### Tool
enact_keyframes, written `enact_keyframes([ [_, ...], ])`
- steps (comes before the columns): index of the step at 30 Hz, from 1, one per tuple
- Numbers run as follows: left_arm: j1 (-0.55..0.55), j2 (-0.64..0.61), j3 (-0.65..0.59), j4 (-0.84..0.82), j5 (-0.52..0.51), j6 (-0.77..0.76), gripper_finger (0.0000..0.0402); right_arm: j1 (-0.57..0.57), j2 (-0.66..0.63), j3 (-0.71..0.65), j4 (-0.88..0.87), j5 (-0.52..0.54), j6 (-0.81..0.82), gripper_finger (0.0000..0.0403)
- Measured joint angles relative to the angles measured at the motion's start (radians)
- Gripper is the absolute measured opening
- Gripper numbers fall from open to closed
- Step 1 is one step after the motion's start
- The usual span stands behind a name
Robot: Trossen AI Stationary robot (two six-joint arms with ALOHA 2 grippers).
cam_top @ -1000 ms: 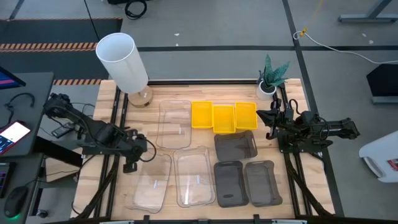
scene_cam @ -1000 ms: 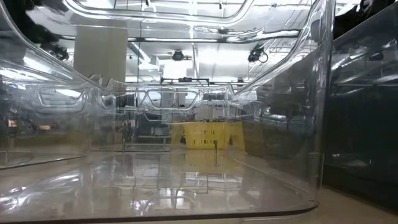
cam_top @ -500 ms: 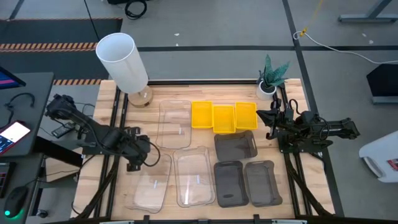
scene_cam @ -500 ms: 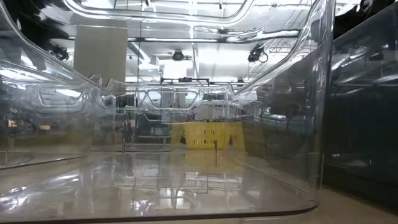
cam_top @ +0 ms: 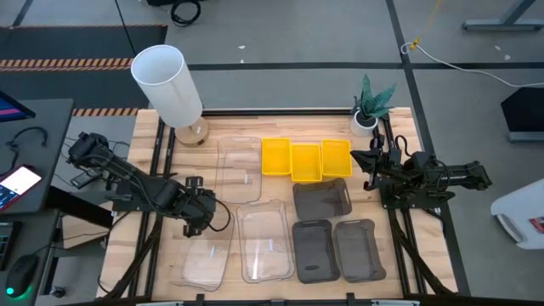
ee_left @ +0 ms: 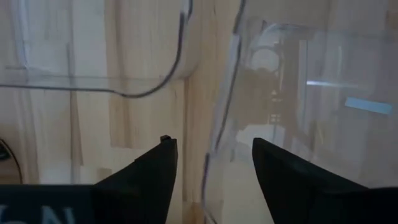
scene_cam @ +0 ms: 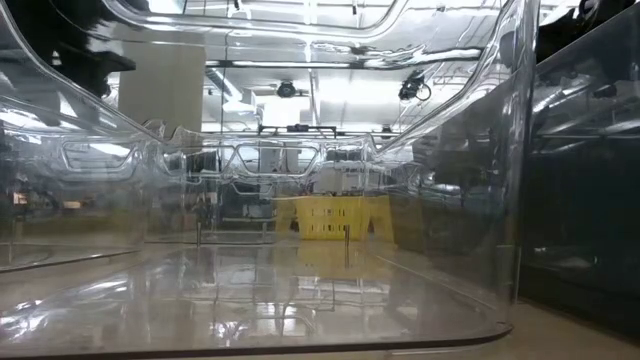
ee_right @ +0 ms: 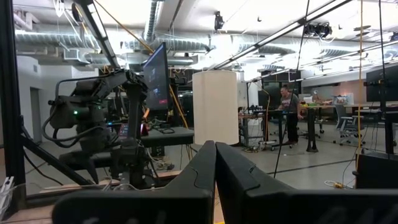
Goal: Stack baskets by color
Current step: Stack the bottom left transparent bin on the top transparent bin
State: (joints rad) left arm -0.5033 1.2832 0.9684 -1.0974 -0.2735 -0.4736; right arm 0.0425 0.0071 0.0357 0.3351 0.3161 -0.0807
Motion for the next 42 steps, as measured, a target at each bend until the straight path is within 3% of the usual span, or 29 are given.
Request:
enact_keyframes([
  [10,0.072,-0.002,-0.109,0.156,0.080,0.093,0.0177,0.000,0.000,0.000,0.000,0.000,0.000,0.0016],
  [24,0.103,0.007,-0.206,0.283,0.142,0.088,0.0136,0.000,0.000,0.000,0.000,0.000,0.000,0.0016],
  [32,0.103,0.007,-0.211,0.284,0.144,0.066,0.0076,0.000,0.000,0.000,0.000,0.000,0.000,0.0016],
  [38,0.101,0.006,-0.210,0.284,0.208,0.062,0.0014,0.000,0.000,0.000,0.000,0.000,0.000,0.0016],
  [42,0.090,0.006,-0.210,0.262,0.212,0.058,0.0011,0.000,0.000,0.000,0.000,0.000,0.000,0.0016],
])
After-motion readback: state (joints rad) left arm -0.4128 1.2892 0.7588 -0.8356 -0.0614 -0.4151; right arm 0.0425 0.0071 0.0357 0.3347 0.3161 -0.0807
